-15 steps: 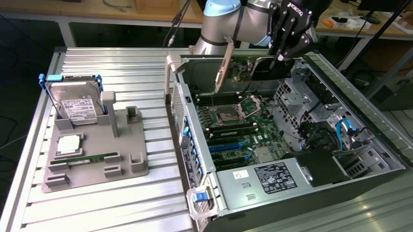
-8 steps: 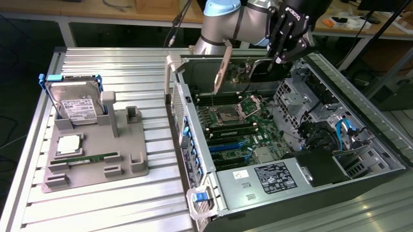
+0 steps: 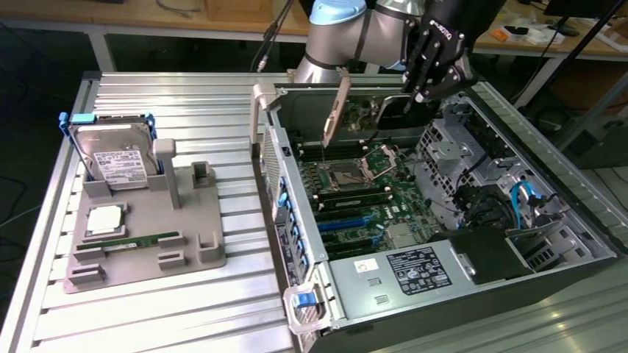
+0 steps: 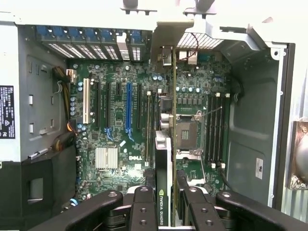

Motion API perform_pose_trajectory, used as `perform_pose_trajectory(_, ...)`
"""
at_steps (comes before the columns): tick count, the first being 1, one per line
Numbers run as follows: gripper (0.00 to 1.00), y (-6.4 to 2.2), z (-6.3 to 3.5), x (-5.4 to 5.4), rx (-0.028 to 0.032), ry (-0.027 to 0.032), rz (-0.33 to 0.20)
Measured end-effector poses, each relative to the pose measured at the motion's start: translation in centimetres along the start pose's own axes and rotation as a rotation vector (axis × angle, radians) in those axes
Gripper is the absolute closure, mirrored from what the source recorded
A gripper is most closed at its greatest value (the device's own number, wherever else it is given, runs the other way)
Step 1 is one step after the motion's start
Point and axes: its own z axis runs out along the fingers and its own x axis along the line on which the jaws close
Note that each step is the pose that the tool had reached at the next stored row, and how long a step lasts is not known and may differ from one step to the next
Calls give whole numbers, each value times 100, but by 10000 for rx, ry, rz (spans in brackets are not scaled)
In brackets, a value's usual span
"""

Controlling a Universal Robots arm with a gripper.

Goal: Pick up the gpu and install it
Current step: 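Insert the gpu into the slot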

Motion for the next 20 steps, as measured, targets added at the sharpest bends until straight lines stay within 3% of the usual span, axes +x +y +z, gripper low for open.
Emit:
perform_pose_trajectory(5, 73, 0, 13, 1, 0, -11, 1)
perform_pose_trajectory(8, 73, -1, 15, 0, -1, 28, -2)
perform_pose_trajectory(13, 73, 0, 15, 0, -2, 32, 0)
perform_pose_trajectory(20, 73, 0, 123, 11, -1, 31, 0)
